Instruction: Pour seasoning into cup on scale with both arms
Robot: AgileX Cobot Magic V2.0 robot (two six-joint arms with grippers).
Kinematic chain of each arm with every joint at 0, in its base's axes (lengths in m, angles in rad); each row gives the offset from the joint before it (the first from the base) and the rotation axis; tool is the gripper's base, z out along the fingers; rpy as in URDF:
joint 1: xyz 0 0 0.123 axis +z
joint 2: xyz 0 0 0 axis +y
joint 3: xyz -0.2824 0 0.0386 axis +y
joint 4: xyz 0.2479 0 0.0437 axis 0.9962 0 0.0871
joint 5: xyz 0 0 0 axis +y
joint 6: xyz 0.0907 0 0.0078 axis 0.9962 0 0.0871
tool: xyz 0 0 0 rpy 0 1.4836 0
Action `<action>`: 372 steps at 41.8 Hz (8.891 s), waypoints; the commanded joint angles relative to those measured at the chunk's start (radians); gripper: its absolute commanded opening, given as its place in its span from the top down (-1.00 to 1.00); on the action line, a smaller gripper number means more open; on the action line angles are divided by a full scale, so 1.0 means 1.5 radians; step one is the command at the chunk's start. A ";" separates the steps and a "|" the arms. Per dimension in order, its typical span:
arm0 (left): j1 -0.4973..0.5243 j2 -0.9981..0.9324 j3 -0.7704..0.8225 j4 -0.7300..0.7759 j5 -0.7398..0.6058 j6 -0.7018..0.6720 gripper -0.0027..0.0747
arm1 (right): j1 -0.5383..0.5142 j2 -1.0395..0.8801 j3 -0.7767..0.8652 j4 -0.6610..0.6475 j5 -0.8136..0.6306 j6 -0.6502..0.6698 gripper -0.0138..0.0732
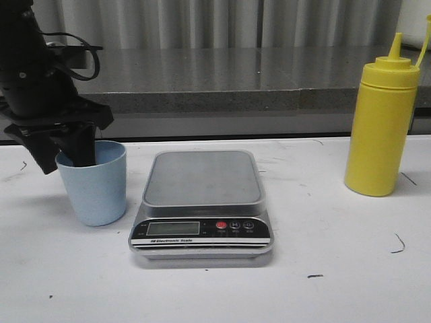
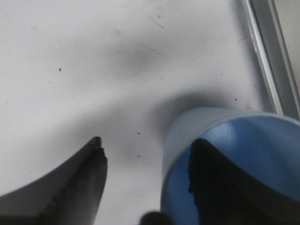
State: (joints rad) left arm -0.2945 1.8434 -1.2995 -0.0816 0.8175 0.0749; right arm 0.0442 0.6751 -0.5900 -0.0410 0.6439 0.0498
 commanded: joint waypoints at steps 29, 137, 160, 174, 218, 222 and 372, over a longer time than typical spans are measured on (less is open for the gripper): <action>-0.006 -0.092 -0.059 -0.010 0.059 -0.002 0.98 | -0.003 0.003 -0.021 -0.008 -0.037 -0.006 -0.41; -0.049 -0.506 -0.025 0.072 0.129 -0.056 -0.01 | -0.003 0.003 -0.021 -0.008 -0.037 -0.006 -0.41; -0.045 -0.851 0.203 0.071 0.127 -0.079 -0.01 | -0.003 0.003 -0.021 -0.008 -0.037 -0.006 -0.41; -0.045 -0.905 0.264 0.072 0.122 -0.079 -0.01 | -0.003 0.003 -0.021 -0.008 -0.037 -0.006 -0.41; -0.045 -0.905 0.264 0.072 0.121 -0.079 -0.01 | 0.083 0.028 -0.032 -0.003 -0.069 -0.073 -0.81; -0.045 -0.905 0.264 0.072 0.121 -0.079 -0.01 | 0.114 0.067 -0.051 -0.003 -0.073 -0.074 -0.81; -0.045 -0.905 0.264 0.072 0.121 -0.079 -0.01 | 0.332 0.615 -0.498 -0.442 0.026 -0.182 -0.14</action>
State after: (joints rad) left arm -0.3652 0.4793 -0.8806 0.0289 1.0729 -0.0300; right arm 0.5063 1.6136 -1.2766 -0.5073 0.6507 -0.2810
